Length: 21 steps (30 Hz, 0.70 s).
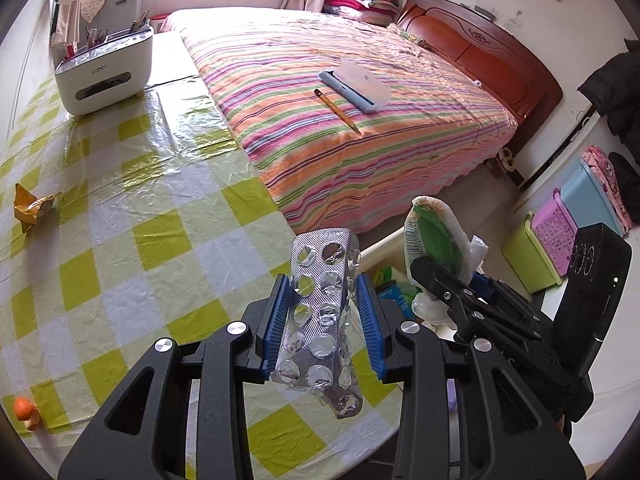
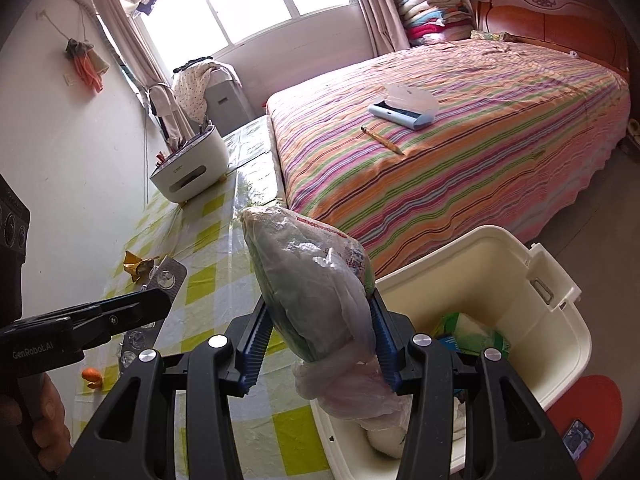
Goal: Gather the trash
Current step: 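Carry blister pack and wipes bag over the cream basket with both grippers, then open both grippers to drop blister pack and wipes bag into the basket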
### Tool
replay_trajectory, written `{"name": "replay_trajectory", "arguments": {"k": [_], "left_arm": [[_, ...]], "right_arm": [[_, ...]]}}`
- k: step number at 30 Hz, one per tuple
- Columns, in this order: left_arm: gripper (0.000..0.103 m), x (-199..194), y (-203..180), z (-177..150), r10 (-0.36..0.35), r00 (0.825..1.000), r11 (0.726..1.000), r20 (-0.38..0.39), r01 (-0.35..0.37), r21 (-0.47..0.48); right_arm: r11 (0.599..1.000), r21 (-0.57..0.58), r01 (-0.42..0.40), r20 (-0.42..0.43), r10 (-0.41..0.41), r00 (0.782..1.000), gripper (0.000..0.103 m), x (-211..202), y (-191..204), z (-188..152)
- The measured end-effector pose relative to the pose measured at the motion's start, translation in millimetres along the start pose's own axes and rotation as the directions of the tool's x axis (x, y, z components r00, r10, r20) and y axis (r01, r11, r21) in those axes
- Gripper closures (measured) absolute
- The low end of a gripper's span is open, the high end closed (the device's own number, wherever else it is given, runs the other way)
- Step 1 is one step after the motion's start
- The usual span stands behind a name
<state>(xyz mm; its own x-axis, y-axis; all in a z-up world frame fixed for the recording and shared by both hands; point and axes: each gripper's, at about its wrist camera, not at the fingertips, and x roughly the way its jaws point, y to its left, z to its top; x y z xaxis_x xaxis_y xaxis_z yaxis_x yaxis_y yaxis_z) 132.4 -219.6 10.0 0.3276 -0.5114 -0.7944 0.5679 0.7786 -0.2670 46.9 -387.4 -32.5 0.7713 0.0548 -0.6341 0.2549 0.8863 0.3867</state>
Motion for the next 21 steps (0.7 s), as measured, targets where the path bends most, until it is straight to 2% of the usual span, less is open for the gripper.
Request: {"name": "replay_trajectory", "arguments": {"k": [12, 17, 21], "left_arm": [[0.069, 12, -30, 2, -0.053, 0.999, 0.998, -0.009, 0.053, 0.035], [0.069, 17, -39, 4, -0.078, 0.997, 0.996, -0.015, 0.079, 0.033], [0.069, 20, -45, 4, -0.092, 0.996, 0.995, -0.017, 0.093, 0.036]], "right_arm": [[0.991, 0.103, 0.085, 0.034, -0.089, 0.995, 0.056, -9, -35, 4], [0.986, 0.119, 0.120, 0.073, -0.129, 0.989, 0.041, -17, -42, 6], [0.977, 0.150, 0.150, 0.145, -0.172, 0.974, 0.040, -31, -48, 6]]}}
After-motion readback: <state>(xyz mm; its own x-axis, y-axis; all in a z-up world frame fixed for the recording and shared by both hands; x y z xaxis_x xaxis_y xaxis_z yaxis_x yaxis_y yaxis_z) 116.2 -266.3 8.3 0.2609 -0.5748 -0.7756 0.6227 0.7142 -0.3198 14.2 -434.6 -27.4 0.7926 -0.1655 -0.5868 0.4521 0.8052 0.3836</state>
